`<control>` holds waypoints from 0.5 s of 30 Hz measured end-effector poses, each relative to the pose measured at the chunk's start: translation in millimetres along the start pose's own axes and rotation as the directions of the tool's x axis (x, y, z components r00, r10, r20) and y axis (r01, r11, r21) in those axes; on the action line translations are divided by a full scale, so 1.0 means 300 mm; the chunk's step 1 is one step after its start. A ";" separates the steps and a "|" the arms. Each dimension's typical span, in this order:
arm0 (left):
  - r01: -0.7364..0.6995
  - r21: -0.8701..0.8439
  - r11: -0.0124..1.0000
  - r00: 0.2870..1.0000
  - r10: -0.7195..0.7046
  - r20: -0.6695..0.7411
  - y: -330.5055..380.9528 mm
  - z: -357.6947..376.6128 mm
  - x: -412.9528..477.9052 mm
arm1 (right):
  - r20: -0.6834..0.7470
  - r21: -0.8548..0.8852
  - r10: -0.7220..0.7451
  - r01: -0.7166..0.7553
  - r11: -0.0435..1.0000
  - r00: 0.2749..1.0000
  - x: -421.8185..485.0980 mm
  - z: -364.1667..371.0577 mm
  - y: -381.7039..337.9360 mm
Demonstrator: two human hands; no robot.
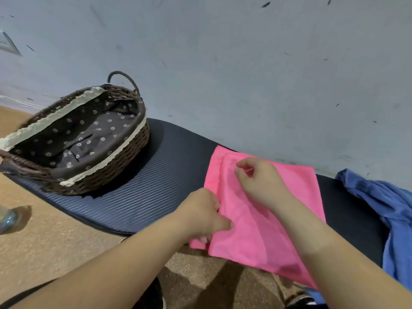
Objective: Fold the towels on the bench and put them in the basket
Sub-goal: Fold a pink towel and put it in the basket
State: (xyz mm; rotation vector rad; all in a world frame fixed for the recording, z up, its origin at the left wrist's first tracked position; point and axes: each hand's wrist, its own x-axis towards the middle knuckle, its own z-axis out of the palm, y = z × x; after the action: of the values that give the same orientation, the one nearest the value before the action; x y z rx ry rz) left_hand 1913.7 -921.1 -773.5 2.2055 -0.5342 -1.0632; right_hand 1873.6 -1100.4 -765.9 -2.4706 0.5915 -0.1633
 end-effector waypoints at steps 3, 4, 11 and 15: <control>-0.009 0.090 0.996 0.997 0.001 0.080 0.001 -0.002 -0.019 | 0.082 -0.134 0.048 -0.037 0.990 0.995 0.122 0.039 -0.014; -0.034 0.133 0.991 0.997 0.024 0.074 -0.001 -0.004 -0.023 | 0.088 -0.174 0.065 -0.049 0.983 0.994 0.158 0.047 -0.016; -0.038 0.021 0.999 0.995 0.036 0.093 -0.006 -0.038 -0.048 | 0.084 -0.193 0.086 -0.069 0.979 0.993 0.259 0.056 0.014; 0.009 0.025 1.000 0.988 -0.012 0.157 -0.006 -0.025 -0.063 | -0.090 -0.068 0.056 -0.062 0.996 0.994 0.226 0.055 0.023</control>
State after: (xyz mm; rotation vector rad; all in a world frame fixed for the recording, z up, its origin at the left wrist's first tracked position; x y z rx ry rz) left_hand 1908.6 -906.1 -760.8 2.1585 -0.6075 -1.2495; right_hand 1935.5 -1127.4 -784.4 -2.5211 0.7189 -0.2323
